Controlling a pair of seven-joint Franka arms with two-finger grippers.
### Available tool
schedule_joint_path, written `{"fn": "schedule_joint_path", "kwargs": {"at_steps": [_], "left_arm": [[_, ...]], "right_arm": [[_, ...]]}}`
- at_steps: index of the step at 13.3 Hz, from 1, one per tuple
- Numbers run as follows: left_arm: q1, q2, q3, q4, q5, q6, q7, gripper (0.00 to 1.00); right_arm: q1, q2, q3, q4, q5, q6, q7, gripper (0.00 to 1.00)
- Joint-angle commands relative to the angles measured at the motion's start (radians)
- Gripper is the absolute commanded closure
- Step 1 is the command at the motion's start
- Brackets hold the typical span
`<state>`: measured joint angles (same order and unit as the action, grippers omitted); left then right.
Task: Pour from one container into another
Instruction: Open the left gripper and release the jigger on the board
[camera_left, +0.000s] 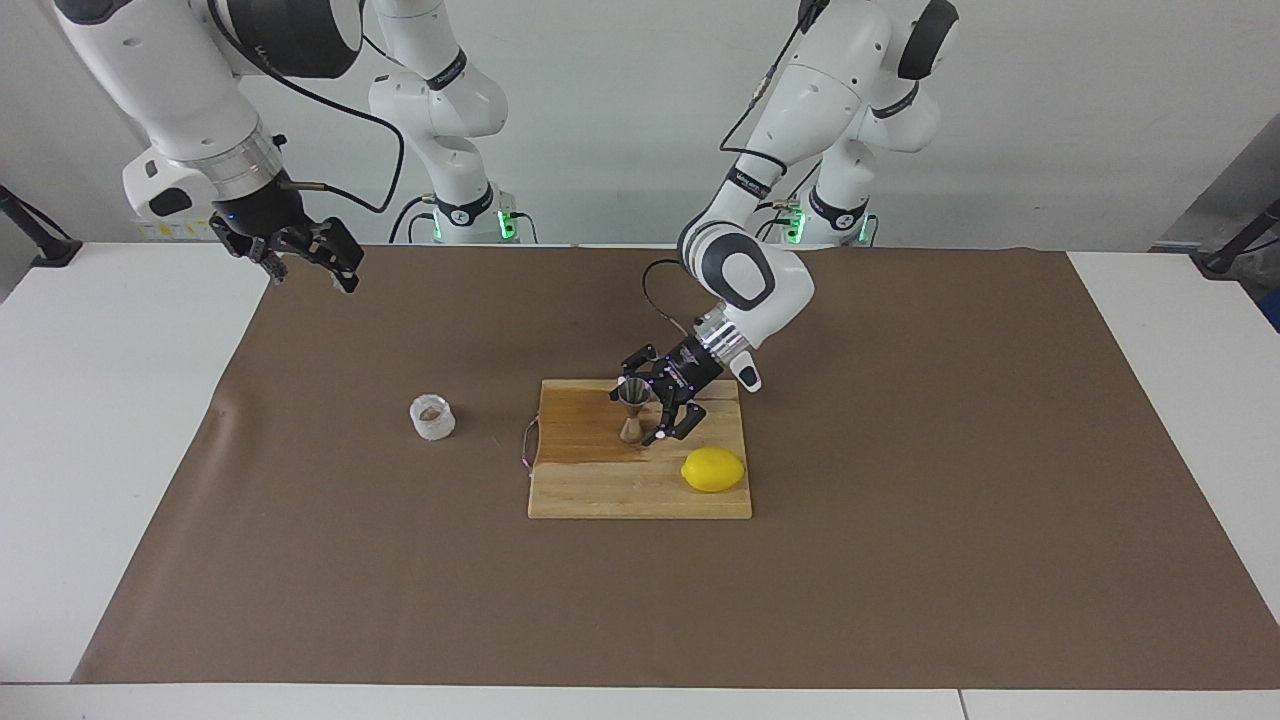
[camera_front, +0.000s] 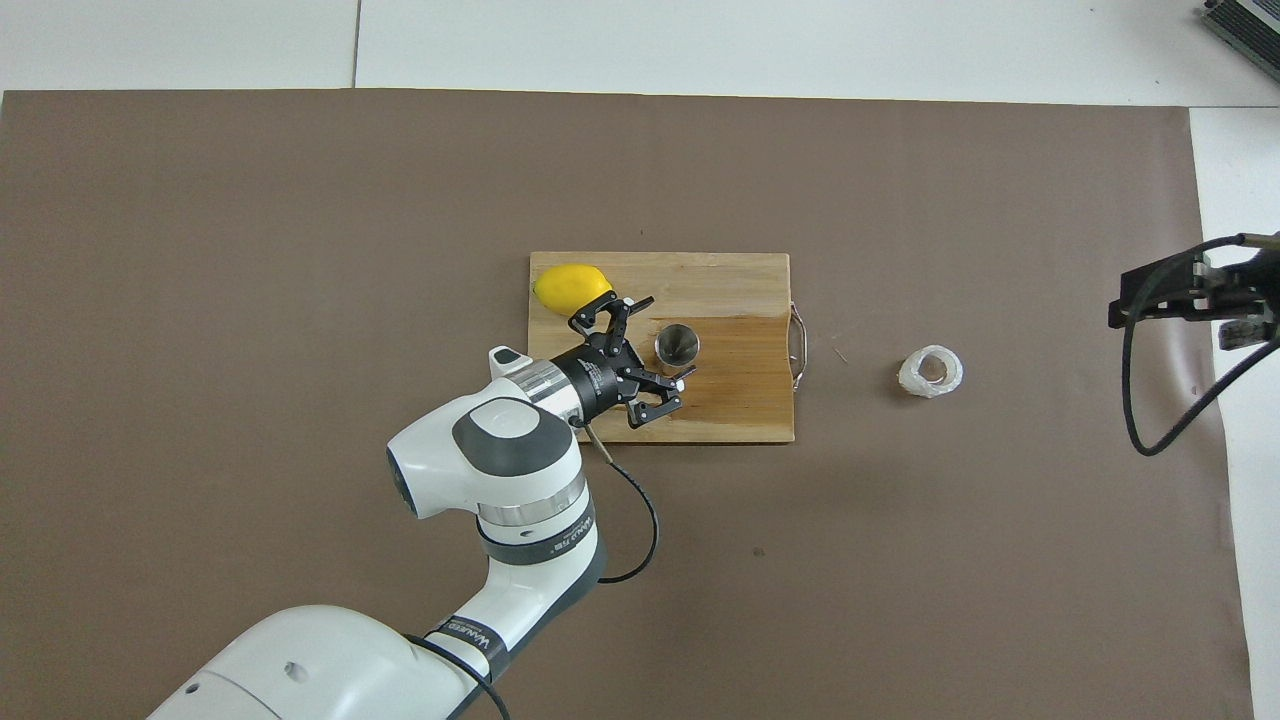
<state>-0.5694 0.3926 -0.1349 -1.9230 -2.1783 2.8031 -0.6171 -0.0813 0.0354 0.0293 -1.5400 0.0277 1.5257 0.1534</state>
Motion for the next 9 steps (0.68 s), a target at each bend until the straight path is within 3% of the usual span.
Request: {"fn": "schedule_joint_path", "kwargs": {"at_steps": [1,3,7,9], "left_arm": [[-0.004,-0.086,0.0,-0.082,-0.009,0.033,0.057,0.0],[-0.004,-0.129,0.0,-0.12,0.012,0.035,0.077,0.0],[-0.006,-0.193,0.0,-0.186,0.057,0.052,0.079,0.0],[-0.006,-0.201,0.0,-0.185,0.174,0.049,0.077,0.0]], "right_arm": [[-0.008,-0.006,0.003,0.001,0.021,-0.013,-0.018,0.0],[-0.011,-0.021,0.003,-0.002,0.021,-0.036,-0.082,0.0],[-0.011,-0.029,0.003,-0.028,0.021,-0.029,-0.393,0.0],[-0.017,-0.064,0.001,-0.107,0.031,0.034,-0.626,0.0]]}}
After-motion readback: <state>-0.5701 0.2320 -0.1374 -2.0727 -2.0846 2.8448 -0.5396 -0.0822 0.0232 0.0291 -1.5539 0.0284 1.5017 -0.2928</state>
